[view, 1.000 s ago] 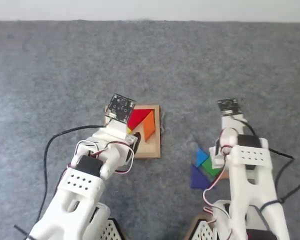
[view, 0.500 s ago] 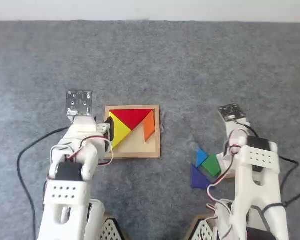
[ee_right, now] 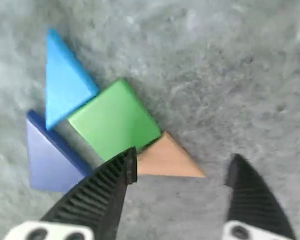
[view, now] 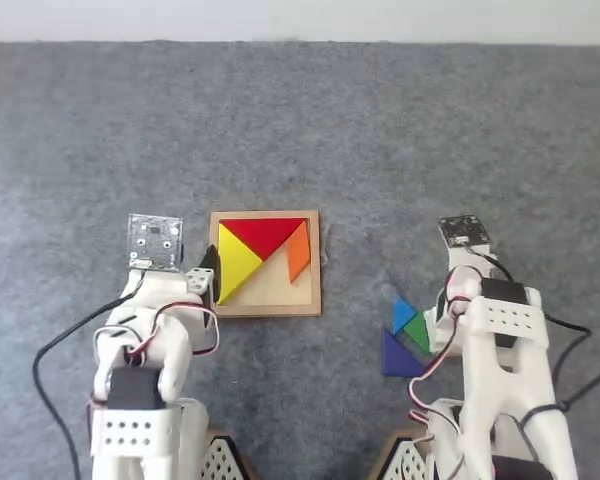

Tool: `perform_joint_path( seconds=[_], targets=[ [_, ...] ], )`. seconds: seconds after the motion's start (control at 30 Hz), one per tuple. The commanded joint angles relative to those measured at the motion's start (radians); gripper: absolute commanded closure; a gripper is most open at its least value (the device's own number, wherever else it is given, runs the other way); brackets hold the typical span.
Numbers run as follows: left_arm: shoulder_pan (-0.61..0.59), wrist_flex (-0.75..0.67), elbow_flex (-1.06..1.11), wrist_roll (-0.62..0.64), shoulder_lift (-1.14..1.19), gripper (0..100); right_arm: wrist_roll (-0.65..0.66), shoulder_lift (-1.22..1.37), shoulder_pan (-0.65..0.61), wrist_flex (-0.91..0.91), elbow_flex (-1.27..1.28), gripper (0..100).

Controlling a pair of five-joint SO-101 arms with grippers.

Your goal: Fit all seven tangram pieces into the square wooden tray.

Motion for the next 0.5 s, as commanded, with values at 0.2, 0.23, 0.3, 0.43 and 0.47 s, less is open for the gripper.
perform_joint_path(
  seconds=[0.2, 0.23, 0.3, 0.43, 0.47],
  targets=[
    [-0.002, 0.008, -0.012, -0.011, -0.026, 85, -0.221, -0.022, 0.01, -0.147, 0.101, 64.8],
    [-0.002, 0.008, -0.012, -0.011, -0.026, 85, -0.222, -0.022, 0.021, -0.148, 0.103, 66.4],
    [-0.002, 0.008, -0.012, -0.011, -0.026, 85, -0.224, -0.022, 0.039, -0.148, 0.103, 72.7],
    [-0.002, 0.008, -0.012, -0.011, -0.026, 85, -0.218, -0.022, 0.061, -0.148, 0.104, 87.6],
    [-0.002, 0.008, -0.012, -0.011, -0.026, 85, -0.218, -0.022, 0.062, -0.148, 0.104, 89.5]
  ],
)
